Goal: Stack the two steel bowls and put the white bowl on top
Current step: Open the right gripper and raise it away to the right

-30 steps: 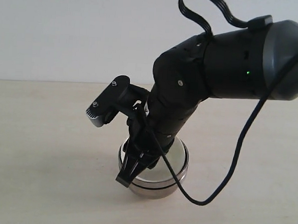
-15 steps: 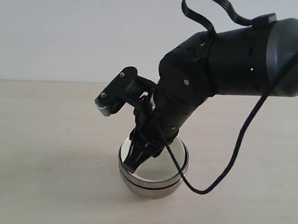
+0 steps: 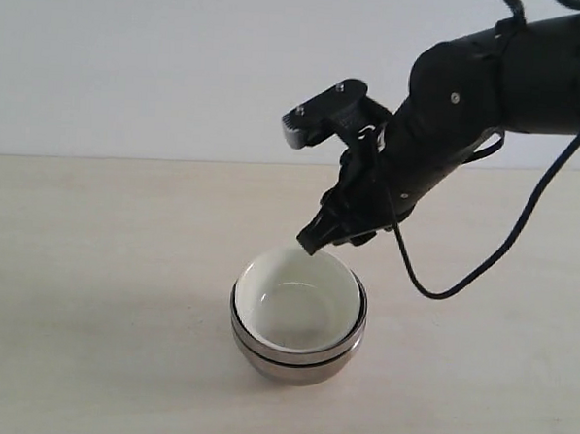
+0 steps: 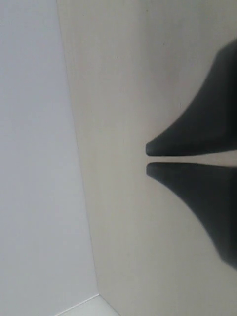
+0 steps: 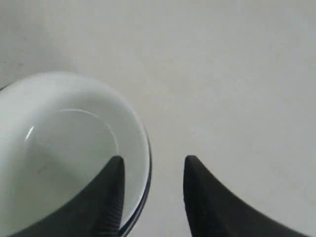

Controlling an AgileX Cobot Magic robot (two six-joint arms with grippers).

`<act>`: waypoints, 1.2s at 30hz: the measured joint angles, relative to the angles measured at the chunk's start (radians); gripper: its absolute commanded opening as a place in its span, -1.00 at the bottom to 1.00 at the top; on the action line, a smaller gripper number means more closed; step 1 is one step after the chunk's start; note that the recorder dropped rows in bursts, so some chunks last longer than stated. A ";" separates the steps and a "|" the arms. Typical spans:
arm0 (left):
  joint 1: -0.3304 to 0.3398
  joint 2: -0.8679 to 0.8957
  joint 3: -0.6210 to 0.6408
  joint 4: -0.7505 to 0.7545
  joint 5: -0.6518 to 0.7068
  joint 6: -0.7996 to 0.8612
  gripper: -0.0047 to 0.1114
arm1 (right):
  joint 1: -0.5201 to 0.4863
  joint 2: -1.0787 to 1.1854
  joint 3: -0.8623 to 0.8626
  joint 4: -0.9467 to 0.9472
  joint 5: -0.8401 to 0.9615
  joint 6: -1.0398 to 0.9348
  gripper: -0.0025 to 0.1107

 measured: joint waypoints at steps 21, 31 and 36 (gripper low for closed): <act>0.000 0.000 0.000 0.000 0.000 0.000 -0.85 | -0.087 -0.427 0.364 0.090 -0.226 0.034 -0.96; 0.000 0.000 0.000 0.000 0.000 0.000 -0.85 | -0.087 -0.902 0.702 0.121 -0.415 0.266 -0.96; 0.000 0.000 0.000 0.000 0.000 0.000 -0.85 | -0.087 -1.122 0.774 0.125 -0.296 0.404 -0.96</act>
